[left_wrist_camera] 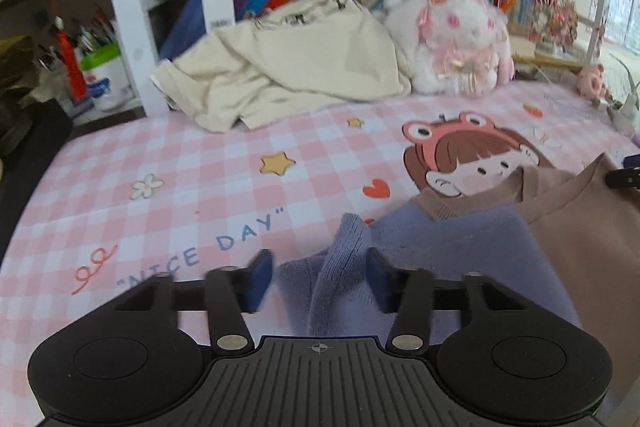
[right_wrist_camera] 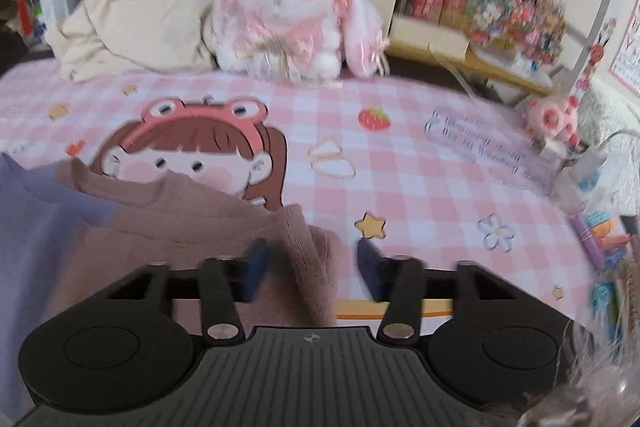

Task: Fold clothes
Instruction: 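Lay the folded hem on the collar and open both grippers, then move both grippers to the edges of the folded sweater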

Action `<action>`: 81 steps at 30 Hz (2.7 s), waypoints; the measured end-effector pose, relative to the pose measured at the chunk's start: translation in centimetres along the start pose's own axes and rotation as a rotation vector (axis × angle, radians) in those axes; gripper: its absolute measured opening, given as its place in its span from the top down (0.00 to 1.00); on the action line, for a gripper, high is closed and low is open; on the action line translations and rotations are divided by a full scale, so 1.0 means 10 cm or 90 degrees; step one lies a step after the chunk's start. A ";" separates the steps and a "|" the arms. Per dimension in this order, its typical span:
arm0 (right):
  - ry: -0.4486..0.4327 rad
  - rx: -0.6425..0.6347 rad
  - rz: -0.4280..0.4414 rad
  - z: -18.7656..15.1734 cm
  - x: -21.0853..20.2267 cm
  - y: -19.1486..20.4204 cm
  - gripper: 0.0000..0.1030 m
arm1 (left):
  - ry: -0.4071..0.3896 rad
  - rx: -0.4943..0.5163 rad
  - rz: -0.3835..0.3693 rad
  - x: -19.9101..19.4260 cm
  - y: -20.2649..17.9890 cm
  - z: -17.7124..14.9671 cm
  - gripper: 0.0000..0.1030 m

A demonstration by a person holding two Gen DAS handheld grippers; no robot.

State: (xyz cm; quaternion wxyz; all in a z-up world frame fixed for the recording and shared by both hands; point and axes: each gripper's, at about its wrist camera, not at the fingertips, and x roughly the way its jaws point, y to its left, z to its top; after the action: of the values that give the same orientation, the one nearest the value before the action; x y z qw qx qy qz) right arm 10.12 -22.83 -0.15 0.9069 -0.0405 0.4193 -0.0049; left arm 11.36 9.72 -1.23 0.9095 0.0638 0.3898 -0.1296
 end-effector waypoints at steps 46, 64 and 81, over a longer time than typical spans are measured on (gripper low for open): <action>-0.082 -0.108 0.193 -1.26 -1.18 -0.41 0.07 | -0.064 -0.347 0.115 -1.53 -1.63 -1.03 0.03; -0.067 -0.092 0.161 -1.25 -1.26 -0.27 0.07 | -0.140 -0.887 -0.050 -1.49 -0.48 -1.63 0.07; -0.055 -0.054 0.103 -1.07 -1.23 -0.01 0.09 | -0.117 -0.972 -0.066 -0.91 0.13 -1.64 0.56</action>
State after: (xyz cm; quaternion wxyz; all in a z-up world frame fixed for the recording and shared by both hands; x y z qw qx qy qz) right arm -6.00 -23.14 2.27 0.9190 -0.0451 0.3816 0.0880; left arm -5.62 16.25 -5.94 0.7228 -0.6109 0.2966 0.1278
